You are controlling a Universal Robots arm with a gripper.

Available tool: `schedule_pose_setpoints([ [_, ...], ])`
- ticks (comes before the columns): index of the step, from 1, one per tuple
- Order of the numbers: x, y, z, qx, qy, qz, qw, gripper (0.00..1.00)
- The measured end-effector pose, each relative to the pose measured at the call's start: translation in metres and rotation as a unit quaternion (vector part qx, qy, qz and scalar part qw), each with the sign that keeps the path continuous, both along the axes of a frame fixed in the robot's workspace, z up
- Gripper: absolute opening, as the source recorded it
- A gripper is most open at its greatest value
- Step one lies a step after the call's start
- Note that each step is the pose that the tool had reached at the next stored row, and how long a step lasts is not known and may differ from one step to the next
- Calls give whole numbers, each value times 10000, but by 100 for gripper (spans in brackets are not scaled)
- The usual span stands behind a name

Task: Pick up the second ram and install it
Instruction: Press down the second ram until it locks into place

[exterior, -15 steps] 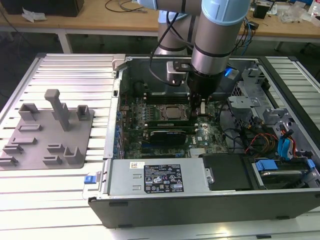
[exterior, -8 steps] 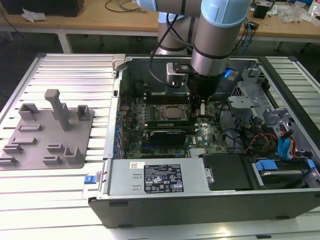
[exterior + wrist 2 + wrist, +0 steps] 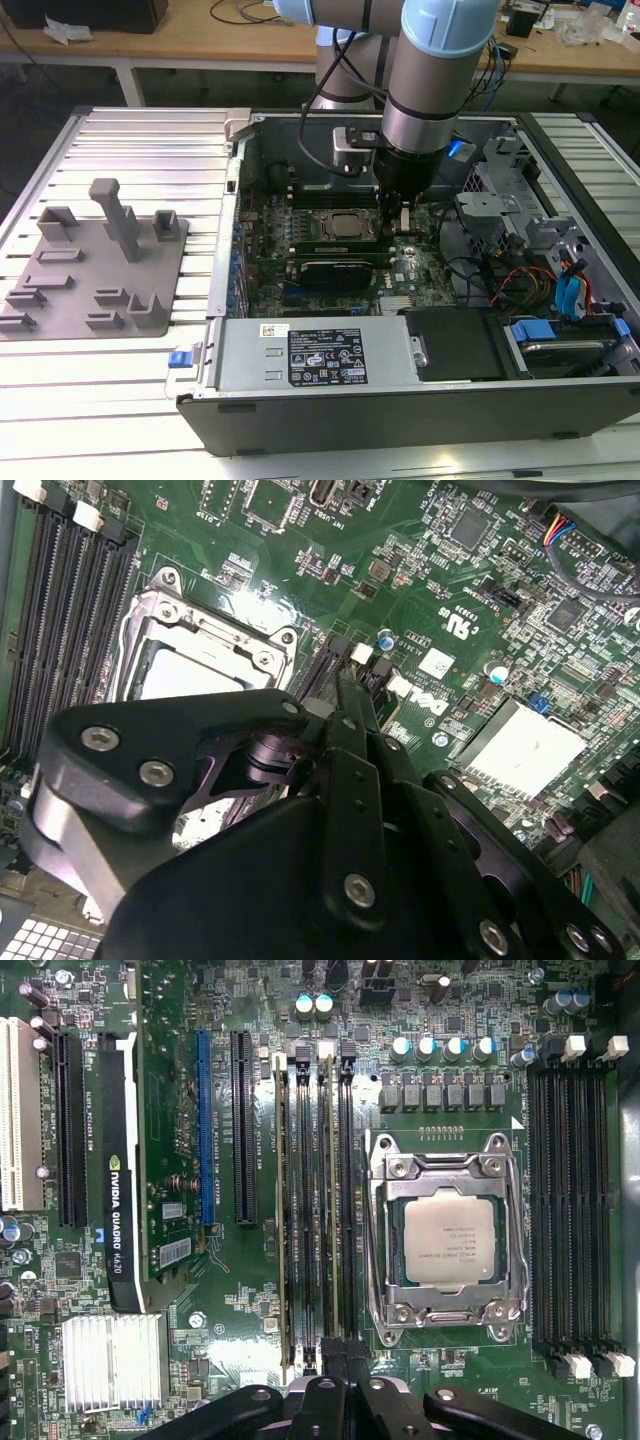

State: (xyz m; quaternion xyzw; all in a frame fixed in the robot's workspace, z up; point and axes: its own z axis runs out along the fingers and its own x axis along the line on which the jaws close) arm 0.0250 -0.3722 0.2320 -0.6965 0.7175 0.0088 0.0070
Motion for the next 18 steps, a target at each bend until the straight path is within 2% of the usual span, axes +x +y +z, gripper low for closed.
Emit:
schedule_pose_setpoints([
  [2,0,0,-2,1,-1,0,10000,8],
  [4,-1,0,-11,-1,-16,0,10000,8],
  [13,0,1,-21,3,-21,0,10000,8],
  [15,-1,1,18,5,-21,0,10000,8],
  [18,-1,0,131,2,-21,0,10000,8],
])
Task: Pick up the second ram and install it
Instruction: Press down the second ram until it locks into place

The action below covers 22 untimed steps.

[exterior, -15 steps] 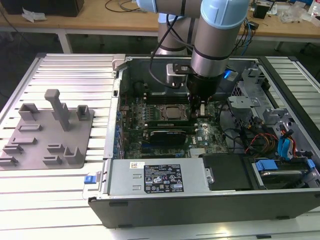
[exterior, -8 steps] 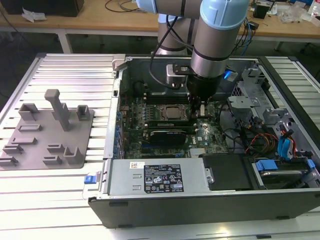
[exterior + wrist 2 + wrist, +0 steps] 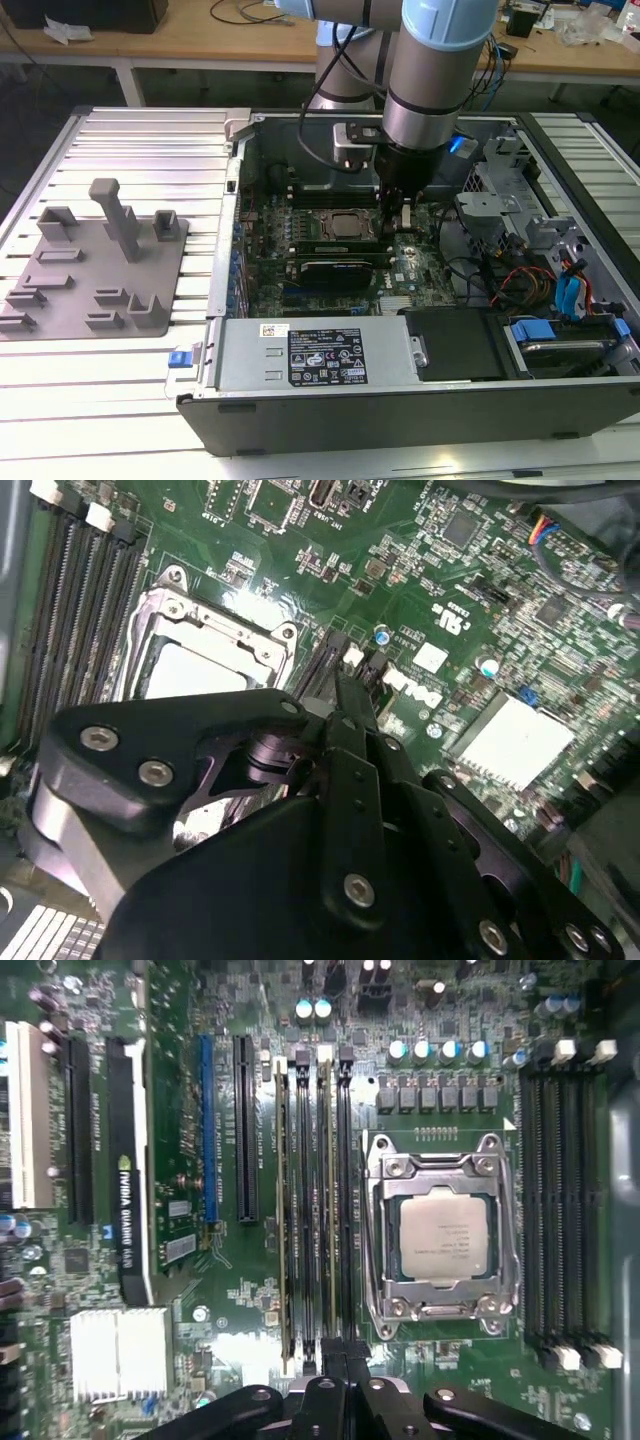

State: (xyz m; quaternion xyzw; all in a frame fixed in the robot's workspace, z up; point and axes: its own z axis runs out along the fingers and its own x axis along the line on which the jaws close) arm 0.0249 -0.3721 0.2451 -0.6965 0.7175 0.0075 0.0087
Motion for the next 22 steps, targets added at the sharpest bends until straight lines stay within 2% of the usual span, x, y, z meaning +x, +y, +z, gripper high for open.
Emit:
schedule_pose_setpoints([
  [2,0,0,68,1,0,0,10000,8],
  [8,-3,0,68,-4,0,0,10000,8],
  [11,-76,1,65,-3,-1,0,10000,8],
  [13,-163,3,64,-4,-3,1,10000,8],
  [14,-261,4,63,-4,-11,0,10000,8],
  [22,-610,15,55,-3,-44,0,10000,8],
])
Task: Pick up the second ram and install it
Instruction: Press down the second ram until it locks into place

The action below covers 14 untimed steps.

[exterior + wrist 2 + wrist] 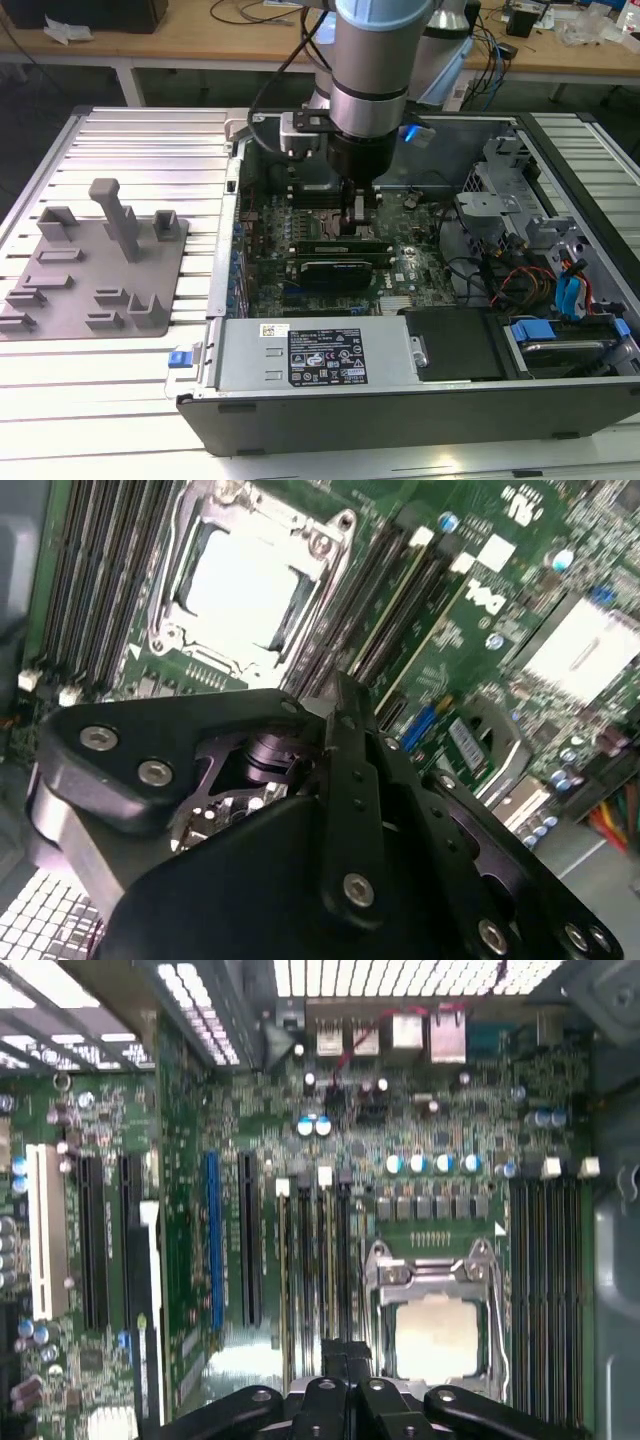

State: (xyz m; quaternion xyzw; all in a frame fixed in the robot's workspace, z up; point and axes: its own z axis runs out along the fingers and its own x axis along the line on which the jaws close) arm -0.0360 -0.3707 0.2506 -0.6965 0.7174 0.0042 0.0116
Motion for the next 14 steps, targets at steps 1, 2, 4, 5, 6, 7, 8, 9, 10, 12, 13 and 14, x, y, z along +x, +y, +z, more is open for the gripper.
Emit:
schedule_pose_setpoints([
  [1,-25,1,-1,0,-3,1,10000,8],
  [2,-63,3,-4,0,-6,0,10000,8],
  [4,-105,4,-9,-1,-8,0,10000,8],
  [5,-119,5,-13,-1,-9,0,10000,8],
  [6,-134,6,-19,-1,-9,0,10000,8],
  [7,-152,8,-30,0,-9,0,10000,8],
  [8,-172,9,-40,-1,-9,0,10000,8],
  [9,-205,11,-57,0,-10,0,10000,8],
  [10,-233,13,-73,0,-9,0,10000,8],
  [12,-244,14,-89,-1,-10,0,10000,8],
  [13,-245,14,-111,0,-10,1,10000,8],
  [14,-248,14,-124,-1,-9,0,10000,8],
])
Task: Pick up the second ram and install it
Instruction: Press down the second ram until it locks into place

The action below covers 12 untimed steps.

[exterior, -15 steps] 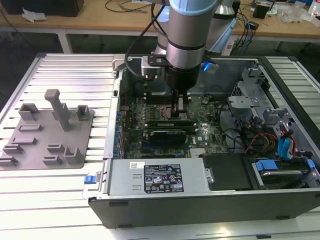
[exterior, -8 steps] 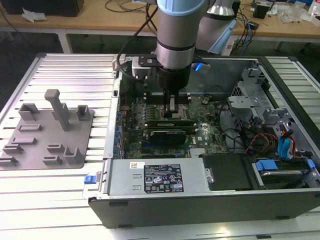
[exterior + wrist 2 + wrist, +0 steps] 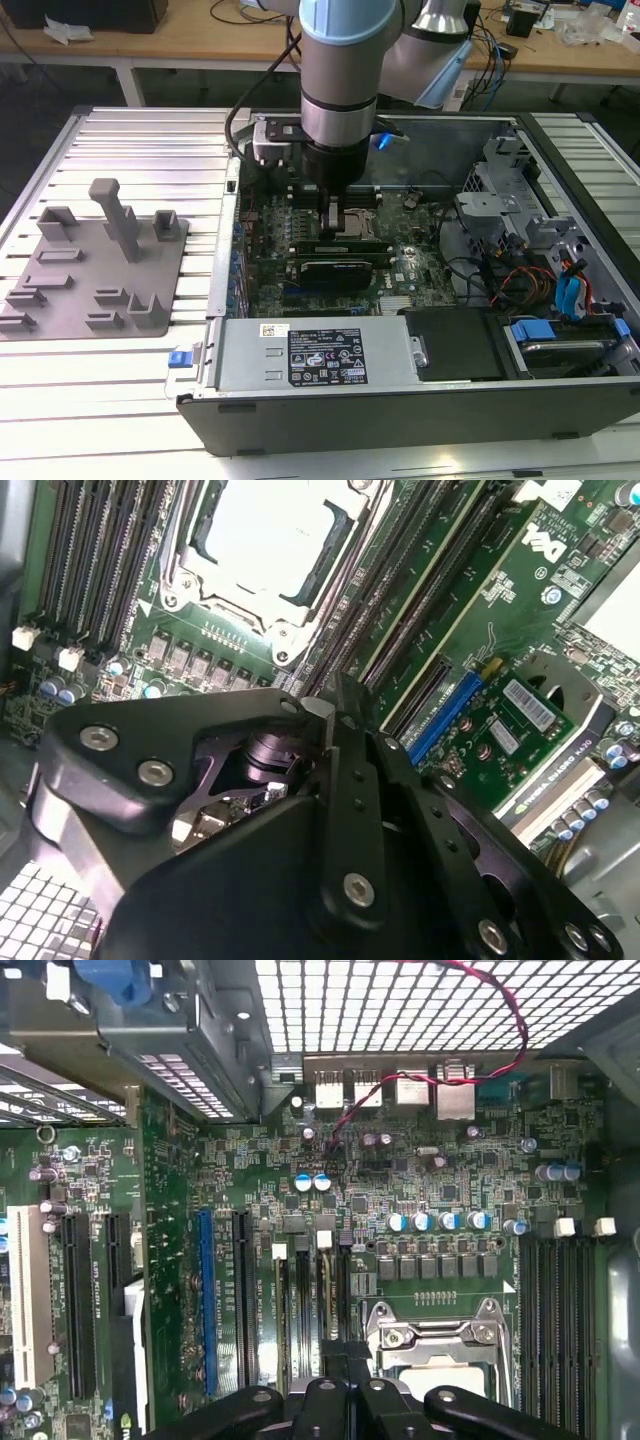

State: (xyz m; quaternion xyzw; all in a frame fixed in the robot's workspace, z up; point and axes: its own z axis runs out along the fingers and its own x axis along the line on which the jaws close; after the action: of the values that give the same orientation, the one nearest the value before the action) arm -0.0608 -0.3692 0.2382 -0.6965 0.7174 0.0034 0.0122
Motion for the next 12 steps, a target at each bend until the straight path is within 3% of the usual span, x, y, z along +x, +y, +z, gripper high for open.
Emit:
schedule_pose_setpoints([
  [12,-17,-10,-62,0,0,2,10000,8],
])
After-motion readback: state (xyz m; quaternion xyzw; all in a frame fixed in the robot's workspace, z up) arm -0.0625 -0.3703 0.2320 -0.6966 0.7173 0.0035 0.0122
